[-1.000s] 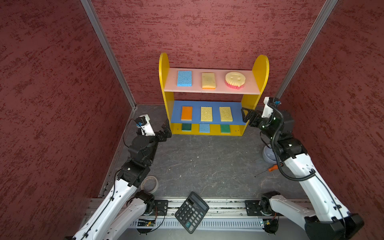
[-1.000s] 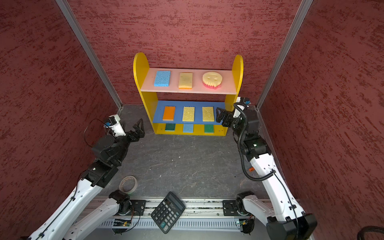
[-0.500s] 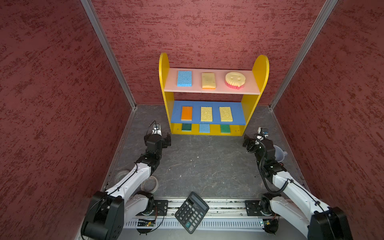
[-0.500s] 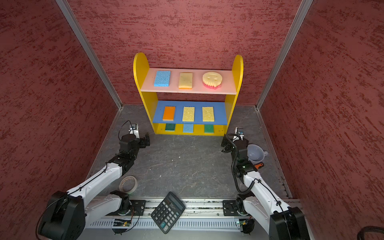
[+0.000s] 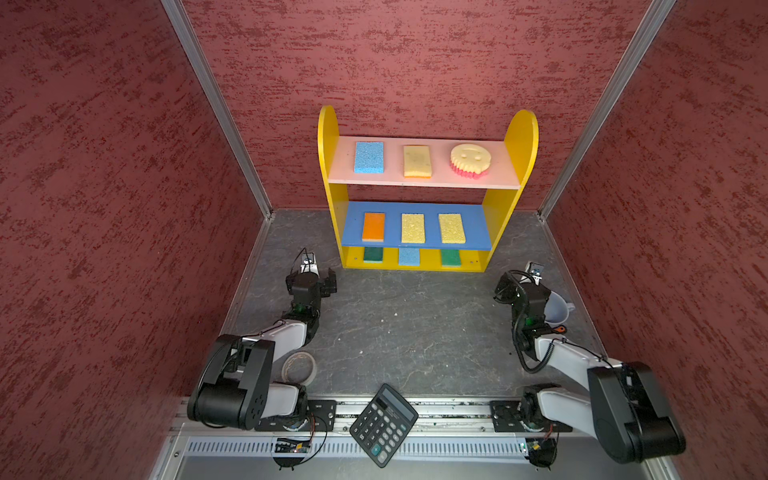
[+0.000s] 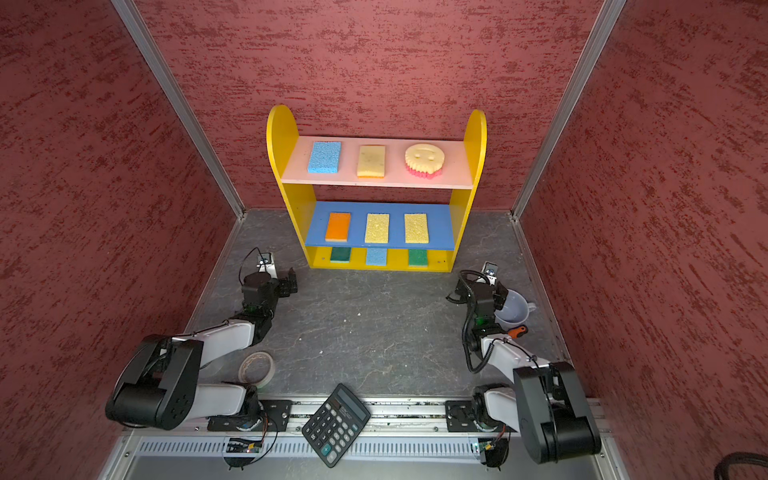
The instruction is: Place and organize the cleaning sponges onto the shelf
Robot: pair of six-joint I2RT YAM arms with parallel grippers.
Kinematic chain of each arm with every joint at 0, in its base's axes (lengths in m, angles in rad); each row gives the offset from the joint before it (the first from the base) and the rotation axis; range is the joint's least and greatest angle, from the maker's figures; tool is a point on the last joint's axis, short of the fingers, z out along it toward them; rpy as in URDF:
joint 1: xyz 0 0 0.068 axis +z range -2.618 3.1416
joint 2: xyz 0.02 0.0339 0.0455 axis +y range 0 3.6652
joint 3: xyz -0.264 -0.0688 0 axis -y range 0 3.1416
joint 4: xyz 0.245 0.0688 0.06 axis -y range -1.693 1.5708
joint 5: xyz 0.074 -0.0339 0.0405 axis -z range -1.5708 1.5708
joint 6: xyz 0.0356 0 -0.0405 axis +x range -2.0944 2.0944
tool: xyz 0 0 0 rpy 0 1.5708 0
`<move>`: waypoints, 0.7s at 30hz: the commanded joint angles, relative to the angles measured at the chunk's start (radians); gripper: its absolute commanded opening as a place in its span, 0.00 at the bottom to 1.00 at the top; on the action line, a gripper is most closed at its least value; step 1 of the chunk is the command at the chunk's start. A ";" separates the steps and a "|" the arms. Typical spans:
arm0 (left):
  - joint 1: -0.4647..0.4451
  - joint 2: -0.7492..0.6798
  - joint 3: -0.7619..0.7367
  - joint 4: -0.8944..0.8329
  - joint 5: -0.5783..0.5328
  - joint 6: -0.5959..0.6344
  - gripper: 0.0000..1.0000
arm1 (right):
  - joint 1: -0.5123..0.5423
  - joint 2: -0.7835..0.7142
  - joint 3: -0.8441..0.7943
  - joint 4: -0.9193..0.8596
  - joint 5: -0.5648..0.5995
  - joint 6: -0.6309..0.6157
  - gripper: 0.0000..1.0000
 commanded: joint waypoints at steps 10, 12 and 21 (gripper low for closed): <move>0.114 0.148 -0.048 0.323 0.223 -0.026 0.99 | -0.121 0.179 0.121 0.151 -0.072 0.043 0.99; 0.117 0.169 -0.057 0.360 0.235 -0.024 0.99 | -0.137 0.202 0.152 0.118 -0.088 0.046 0.99; 0.152 0.169 -0.017 0.289 0.333 -0.030 0.99 | -0.151 0.314 -0.109 0.744 -0.286 -0.078 0.99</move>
